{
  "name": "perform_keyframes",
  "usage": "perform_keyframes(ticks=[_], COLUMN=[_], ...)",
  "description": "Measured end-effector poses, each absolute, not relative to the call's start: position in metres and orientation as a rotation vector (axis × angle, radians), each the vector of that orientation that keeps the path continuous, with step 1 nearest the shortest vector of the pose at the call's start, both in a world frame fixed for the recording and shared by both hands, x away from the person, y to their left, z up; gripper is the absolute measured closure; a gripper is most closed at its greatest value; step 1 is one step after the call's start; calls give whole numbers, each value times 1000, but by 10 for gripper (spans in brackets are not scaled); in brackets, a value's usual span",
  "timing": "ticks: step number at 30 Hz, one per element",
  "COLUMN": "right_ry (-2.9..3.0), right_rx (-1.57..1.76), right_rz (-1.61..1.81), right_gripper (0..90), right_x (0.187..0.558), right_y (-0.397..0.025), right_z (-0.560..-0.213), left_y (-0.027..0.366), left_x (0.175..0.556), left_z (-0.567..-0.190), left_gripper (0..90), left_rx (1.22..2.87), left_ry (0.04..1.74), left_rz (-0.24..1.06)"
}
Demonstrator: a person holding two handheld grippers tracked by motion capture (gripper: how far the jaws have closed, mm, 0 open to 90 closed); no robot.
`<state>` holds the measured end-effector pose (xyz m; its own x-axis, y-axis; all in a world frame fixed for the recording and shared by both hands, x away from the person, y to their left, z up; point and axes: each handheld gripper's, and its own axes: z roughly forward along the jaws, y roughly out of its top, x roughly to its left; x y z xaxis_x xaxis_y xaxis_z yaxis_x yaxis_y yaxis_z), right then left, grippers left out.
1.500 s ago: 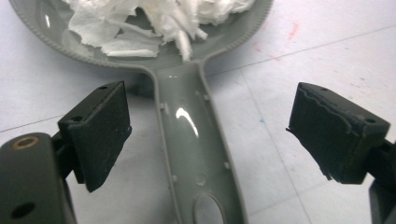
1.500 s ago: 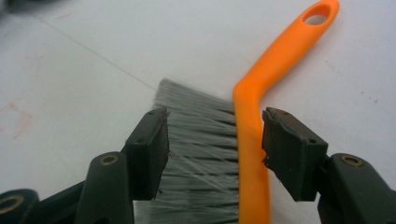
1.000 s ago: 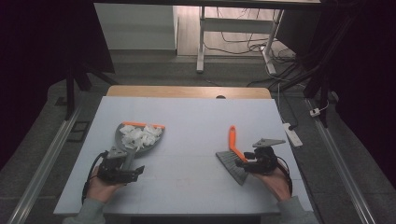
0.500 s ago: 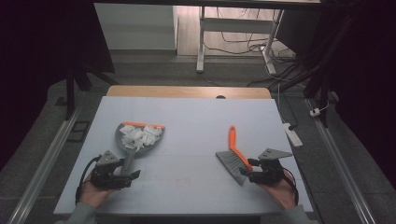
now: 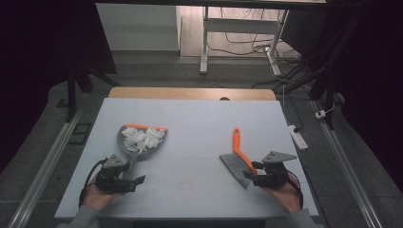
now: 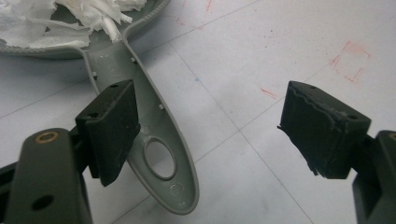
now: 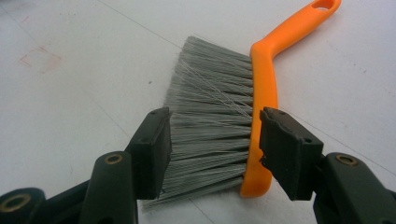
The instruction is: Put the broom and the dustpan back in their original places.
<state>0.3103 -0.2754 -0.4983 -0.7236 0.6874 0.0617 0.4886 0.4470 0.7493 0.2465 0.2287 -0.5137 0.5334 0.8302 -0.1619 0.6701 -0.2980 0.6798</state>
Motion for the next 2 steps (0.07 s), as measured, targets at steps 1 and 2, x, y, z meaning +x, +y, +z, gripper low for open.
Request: perform_keyframes(ticks=[1,2], right_ry=[2448,2448], right_rx=[1015,1014], right_rz=[1144,1147], right_gripper=[438,438], right_x=[310,310], right_y=[-275,-275], right_z=[-498,-498], left_y=[229,229], left_x=[247,246], left_z=[-514,-513], left_gripper=[205,205], left_rx=[2056,2055], left_ry=[1211,1213], left_rz=[289,293])
